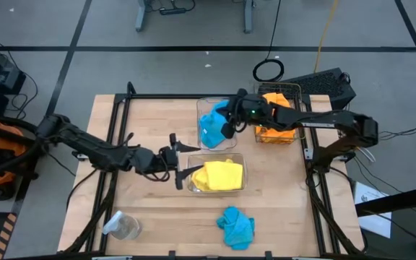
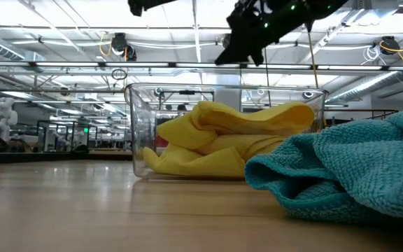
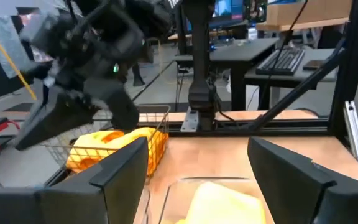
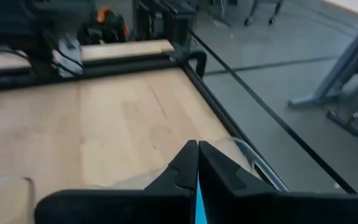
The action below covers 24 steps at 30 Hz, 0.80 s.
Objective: Sort microfiber towel by color & place in baskets
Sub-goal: Put the blue microfiber towel into the top transparent bin
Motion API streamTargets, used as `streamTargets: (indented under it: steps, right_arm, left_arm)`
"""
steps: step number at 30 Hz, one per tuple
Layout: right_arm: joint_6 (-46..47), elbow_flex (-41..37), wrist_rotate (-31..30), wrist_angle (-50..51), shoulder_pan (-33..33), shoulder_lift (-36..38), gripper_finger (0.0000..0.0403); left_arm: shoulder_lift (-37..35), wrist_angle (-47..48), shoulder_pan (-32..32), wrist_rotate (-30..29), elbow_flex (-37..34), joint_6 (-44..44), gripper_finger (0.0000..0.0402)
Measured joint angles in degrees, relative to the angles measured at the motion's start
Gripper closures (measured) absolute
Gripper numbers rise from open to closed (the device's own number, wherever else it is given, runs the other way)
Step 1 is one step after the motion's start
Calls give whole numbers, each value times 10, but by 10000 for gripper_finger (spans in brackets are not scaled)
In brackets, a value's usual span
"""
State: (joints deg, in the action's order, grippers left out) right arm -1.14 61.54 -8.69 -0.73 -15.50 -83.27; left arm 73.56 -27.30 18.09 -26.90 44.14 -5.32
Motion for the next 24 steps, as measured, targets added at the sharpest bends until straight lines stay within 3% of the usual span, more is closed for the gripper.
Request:
streamTargets:
  steps: [10,24]
  right_arm:
    - [0,0,-2,11,49,47,399]
    - [63,0,-3,148,142,61,399]
  left_arm:
    - [11,-3,-28,30,0,5,120]
    - [11,3,-29,29,0,13,120]
